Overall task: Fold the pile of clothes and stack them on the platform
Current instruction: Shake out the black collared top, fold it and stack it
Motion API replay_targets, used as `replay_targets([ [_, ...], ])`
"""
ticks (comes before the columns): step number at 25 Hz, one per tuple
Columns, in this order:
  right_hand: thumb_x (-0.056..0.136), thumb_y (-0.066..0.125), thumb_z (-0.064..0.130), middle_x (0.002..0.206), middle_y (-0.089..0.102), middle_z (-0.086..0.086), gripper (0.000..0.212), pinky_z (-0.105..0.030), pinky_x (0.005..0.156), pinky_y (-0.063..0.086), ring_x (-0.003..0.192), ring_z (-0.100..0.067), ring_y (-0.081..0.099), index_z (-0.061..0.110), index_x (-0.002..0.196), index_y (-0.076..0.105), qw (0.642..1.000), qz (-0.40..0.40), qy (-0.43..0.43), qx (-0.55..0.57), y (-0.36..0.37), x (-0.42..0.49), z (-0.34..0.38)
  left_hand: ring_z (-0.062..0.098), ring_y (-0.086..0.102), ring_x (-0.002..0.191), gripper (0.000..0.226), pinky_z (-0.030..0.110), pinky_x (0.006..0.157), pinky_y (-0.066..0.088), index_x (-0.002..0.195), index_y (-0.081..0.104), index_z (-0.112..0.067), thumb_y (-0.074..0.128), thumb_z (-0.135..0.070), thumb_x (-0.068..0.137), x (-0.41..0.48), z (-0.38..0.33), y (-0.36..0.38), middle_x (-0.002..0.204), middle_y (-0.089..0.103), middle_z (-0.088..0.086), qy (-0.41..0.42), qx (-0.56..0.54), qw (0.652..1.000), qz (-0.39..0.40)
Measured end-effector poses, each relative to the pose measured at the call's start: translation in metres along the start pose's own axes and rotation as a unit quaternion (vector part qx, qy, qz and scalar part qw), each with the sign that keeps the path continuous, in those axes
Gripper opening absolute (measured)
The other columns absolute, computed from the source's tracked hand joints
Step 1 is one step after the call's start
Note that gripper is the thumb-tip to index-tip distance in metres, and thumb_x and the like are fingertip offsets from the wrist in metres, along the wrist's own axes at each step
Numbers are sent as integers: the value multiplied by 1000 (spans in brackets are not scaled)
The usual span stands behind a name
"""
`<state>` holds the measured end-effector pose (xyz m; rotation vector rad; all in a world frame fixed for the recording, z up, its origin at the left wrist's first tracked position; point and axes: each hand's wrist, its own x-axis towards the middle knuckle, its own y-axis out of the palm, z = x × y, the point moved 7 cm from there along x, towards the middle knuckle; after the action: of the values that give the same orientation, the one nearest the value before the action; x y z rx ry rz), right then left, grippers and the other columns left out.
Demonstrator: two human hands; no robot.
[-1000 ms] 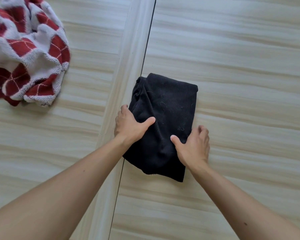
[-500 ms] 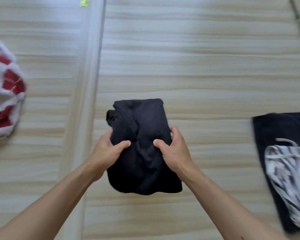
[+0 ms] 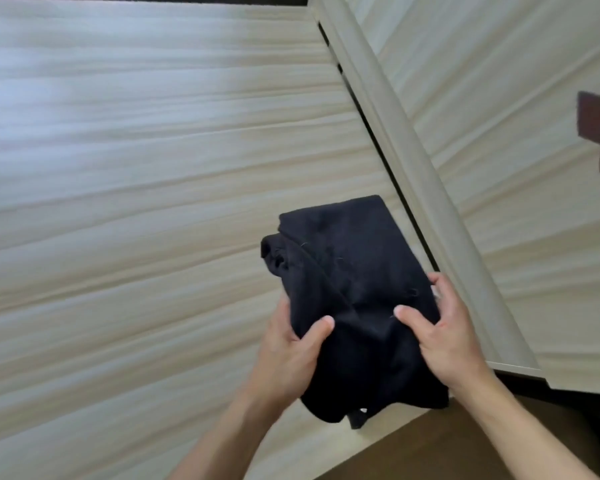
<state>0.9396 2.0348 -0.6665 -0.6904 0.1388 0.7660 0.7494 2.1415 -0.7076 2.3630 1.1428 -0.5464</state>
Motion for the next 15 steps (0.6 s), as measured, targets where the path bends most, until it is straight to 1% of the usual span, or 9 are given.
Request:
replay_targets([
  [2, 86, 72, 5, 98, 75, 5, 39, -43, 81, 58, 89, -14, 73, 34, 105, 55, 1000, -26, 13, -8, -34, 27, -34, 5, 71, 105, 43, 20, 81, 59, 127, 56, -32, 64, -4, 95, 21, 29, 42, 112, 75, -14, -49, -43, 998, -5],
  [4, 85, 75, 12, 110, 72, 7, 47, -40, 85, 55, 99, -15, 71, 36, 117, 52, 997, -27, 50, -53, -43, 48, -77, 14, 69, 112, 47, 32, 89, 60, 130, 52, -31, 69, -8, 92, 45, 77, 60, 120, 71, -8, -115, -22, 993, -13],
  [7, 88, 73, 21, 153, 42, -4, 80, -42, 108, 44, 135, -22, 48, 27, 153, 26, 973, -8, 105, -206, -29, 59, -133, 26, 54, 123, 65, 44, 107, 48, 135, 40, -27, 66, -8, 79, 66, 118, 45, 135, 55, 3, -184, 220, 950, -124],
  [8, 90, 70, 25, 161, 29, -5, 85, -44, 116, 37, 146, -24, 35, 25, 157, 17, 968, -21, 78, -238, -22, 59, -136, 28, 45, 127, 73, 42, 112, 40, 142, 38, -23, 63, -7, 76, 70, 107, 39, 140, 48, 6, -126, 331, 917, -185],
  [9, 91, 67, 31, 165, 19, -5, 87, -45, 121, 29, 151, -24, 24, 24, 159, 12, 965, -35, 32, -258, -12, 58, -131, 28, 39, 130, 76, 39, 115, 33, 147, 37, -19, 61, -5, 76, 75, 84, 44, 143, 43, 8, -7, 412, 885, -218],
  [11, 92, 60, 45, 169, 6, -6, 89, -46, 125, 17, 156, -24, 8, 22, 160, 7, 951, -39, -50, -304, 12, 51, -119, 27, 32, 142, 74, 39, 120, 26, 151, 40, -15, 57, -4, 80, 86, 48, 79, 153, 38, 8, 232, 501, 818, -160],
  [12, 91, 55, 54, 170, 0, -7, 93, -47, 126, 10, 157, -25, 1, 22, 161, 4, 940, -33, -68, -334, 25, 45, -119, 29, 24, 150, 72, 42, 123, 23, 154, 38, -16, 55, -8, 84, 94, 41, 99, 160, 33, 8, 298, 550, 774, -96],
  [13, 89, 49, 64, 170, -7, -7, 98, -50, 125, 4, 157, -25, -5, 21, 161, 0, 931, -29, -70, -358, 36, 40, -125, 30, 12, 156, 70, 46, 125, 18, 158, 30, -19, 52, -16, 91, 109, 49, 109, 167, 22, 8, 313, 600, 736, -26],
  [15, 82, 40, 81, 169, -11, -9, 110, -59, 124, 2, 156, -27, -10, 19, 161, -5, 915, -23, -47, -400, 51, 32, -146, 28, -16, 156, 78, 53, 126, 4, 162, 6, -26, 47, -45, 99, 142, 82, 109, 171, -5, 3, 222, 700, 668, 118],
])
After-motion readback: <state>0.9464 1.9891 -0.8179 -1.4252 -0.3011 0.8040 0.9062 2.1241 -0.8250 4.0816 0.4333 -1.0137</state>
